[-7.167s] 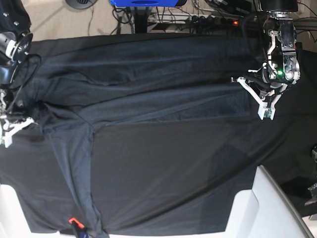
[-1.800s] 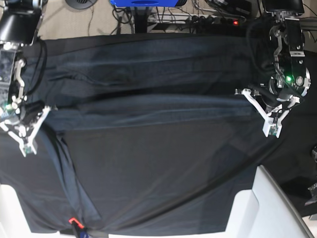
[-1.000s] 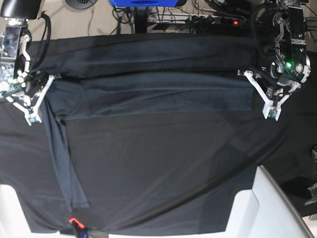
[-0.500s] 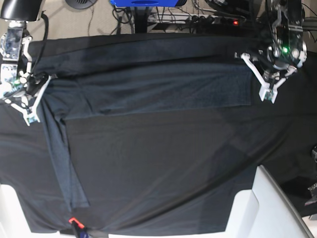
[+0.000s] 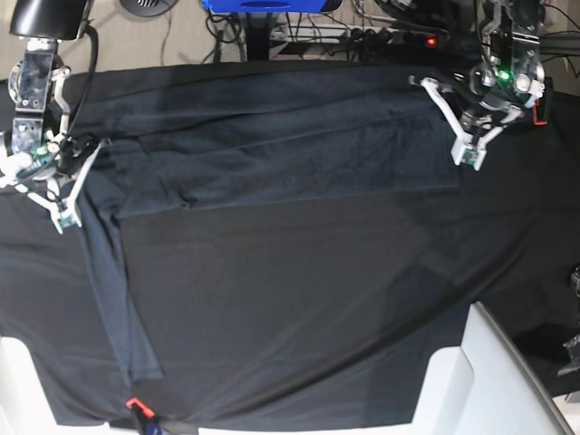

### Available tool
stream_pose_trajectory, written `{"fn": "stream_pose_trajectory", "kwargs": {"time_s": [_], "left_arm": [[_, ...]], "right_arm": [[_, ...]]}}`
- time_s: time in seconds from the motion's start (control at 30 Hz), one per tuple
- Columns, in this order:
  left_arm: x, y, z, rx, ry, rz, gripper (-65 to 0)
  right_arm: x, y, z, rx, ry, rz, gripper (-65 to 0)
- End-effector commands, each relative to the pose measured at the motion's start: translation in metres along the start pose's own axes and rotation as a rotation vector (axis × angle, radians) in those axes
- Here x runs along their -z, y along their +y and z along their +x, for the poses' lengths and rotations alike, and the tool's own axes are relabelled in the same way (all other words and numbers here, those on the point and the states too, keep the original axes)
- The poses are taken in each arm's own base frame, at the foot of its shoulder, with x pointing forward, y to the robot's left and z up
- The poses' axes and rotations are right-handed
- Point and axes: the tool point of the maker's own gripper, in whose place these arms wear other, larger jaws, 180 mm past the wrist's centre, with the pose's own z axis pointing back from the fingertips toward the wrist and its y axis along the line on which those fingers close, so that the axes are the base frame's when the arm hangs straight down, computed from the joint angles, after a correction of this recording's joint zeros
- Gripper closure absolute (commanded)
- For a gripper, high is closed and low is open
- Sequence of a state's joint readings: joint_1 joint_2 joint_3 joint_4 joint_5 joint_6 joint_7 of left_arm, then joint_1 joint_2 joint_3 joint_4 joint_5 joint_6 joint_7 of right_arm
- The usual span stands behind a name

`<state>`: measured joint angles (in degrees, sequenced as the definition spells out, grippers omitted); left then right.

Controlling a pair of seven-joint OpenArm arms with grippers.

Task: Fold the T-shirt properly
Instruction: 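Release the band with the left gripper and raise it away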

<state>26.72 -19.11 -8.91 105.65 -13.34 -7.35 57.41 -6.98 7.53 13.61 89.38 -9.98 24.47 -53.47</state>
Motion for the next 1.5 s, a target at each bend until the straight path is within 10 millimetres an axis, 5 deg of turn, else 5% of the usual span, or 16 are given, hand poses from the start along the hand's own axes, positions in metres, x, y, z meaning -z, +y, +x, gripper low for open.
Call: {"fn": "stream_pose_trajectory", "kwargs": {"time_s": [0.0,0.4,0.9,1.13,1.23,1.3,1.47], "left_arm": [[-0.004,0.007,0.007,0.012,-0.025,0.022,0.0],[-0.003,0.011,0.006,0.009,-0.02,0.031,0.0],[-0.002,0.008,0.004,0.009,-0.013,0.025,0.0],[-0.003,0.014,0.006,0.009,-0.018,0.04,-1.8],[-0.005,0.026,0.007,0.052,-0.012,0.113,-21.9],[-0.007,0.037,0.008,0.093,-0.007,0.179,-28.3],[-0.018,0.047,0.026,0.127,-0.052,0.259,-29.8]], "right_arm": [[0.0,-0.008,0.003,-0.002,-0.007,-0.019,-0.2],[0.006,-0.027,-0.013,0.075,0.003,-0.039,-0.2],[0.011,-0.022,-0.019,0.078,0.023,-0.022,-0.8],[0.01,-0.022,-0.017,0.08,0.015,-0.024,-30.9],[0.008,-0.025,-0.012,0.083,0.002,-0.03,-41.9],[0.002,-0.029,-0.005,0.081,-0.024,-0.044,-44.9],[-0.015,-0.04,0.017,0.079,-0.097,-0.084,-44.7]]}}
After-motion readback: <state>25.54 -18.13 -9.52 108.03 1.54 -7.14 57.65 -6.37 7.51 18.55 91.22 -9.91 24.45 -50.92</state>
